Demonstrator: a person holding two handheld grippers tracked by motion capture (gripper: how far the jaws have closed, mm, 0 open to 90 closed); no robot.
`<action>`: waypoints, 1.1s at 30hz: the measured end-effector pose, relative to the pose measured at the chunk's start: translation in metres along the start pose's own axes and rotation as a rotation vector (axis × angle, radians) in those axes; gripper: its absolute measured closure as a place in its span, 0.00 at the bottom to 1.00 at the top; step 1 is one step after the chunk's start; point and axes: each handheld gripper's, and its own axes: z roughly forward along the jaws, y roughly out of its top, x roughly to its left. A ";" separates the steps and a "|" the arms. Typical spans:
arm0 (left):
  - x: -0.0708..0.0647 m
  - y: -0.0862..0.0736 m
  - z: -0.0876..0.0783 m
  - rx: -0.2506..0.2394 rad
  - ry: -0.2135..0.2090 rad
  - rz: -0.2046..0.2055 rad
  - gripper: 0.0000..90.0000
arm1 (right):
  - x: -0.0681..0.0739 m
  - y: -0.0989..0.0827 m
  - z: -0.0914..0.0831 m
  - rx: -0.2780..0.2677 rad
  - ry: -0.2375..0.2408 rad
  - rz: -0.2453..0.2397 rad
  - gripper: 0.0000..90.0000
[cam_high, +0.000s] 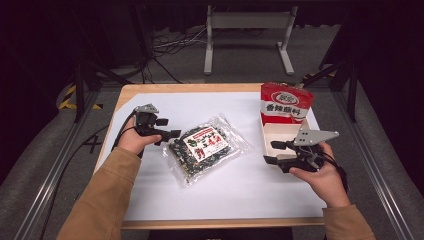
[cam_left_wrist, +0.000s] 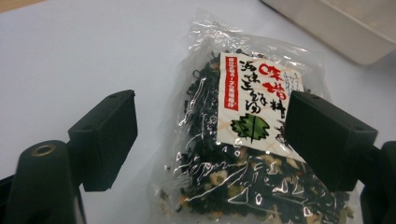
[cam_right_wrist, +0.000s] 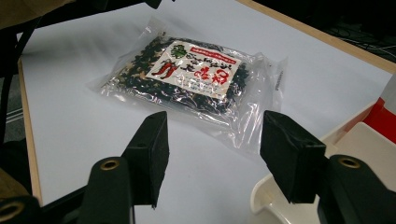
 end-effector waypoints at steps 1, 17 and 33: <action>0.000 0.001 0.005 0.007 0.001 -0.001 0.20 | 0.000 0.000 0.000 0.001 -0.003 -0.001 0.46; 0.001 0.006 0.050 0.057 -0.043 -0.029 0.17 | 0.000 0.004 -0.001 -0.033 -0.057 -0.026 0.44; 0.007 0.000 0.078 0.148 -0.065 -0.053 0.11 | 0.005 0.003 -0.004 -0.004 -0.051 -0.013 0.46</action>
